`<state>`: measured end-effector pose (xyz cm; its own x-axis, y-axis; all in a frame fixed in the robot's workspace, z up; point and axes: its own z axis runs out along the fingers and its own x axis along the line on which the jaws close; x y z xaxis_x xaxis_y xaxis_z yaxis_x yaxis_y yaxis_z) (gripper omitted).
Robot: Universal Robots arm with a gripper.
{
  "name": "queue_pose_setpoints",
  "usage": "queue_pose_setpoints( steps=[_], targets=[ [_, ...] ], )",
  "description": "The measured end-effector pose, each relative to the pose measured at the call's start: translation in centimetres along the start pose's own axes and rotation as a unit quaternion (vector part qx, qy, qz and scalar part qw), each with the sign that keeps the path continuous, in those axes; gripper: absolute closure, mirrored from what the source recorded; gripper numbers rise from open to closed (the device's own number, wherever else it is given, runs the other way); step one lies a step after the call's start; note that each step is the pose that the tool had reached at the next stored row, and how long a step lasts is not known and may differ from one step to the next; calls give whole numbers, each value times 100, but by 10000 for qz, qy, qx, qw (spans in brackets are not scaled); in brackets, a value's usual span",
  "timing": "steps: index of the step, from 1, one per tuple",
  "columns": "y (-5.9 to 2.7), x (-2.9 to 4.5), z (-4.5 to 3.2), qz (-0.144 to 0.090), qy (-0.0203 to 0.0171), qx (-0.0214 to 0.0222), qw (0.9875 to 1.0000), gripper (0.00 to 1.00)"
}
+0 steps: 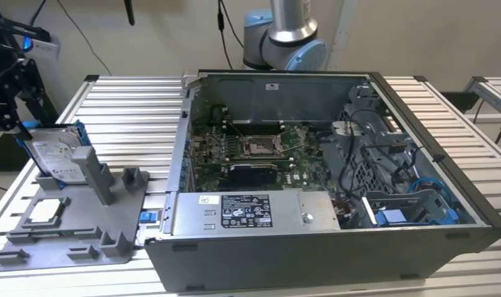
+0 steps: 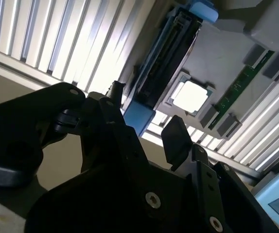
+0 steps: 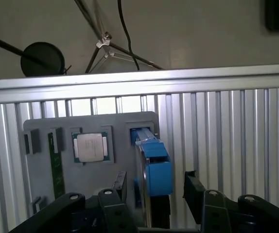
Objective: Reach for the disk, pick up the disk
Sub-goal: 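Pick up the disk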
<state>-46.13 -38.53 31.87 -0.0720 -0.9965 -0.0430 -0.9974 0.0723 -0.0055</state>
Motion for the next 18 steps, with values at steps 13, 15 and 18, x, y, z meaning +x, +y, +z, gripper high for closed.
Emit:
queue_pose_setpoints(
  steps=[13,15,18],
  targets=[
    [4,-8,238,-69,-1,-3,10000,0],
    [5,-8,265,-69,-2,-3,10000,0],
    [5,-8,268,-69,-6,-4,10000,0]
  ],
)
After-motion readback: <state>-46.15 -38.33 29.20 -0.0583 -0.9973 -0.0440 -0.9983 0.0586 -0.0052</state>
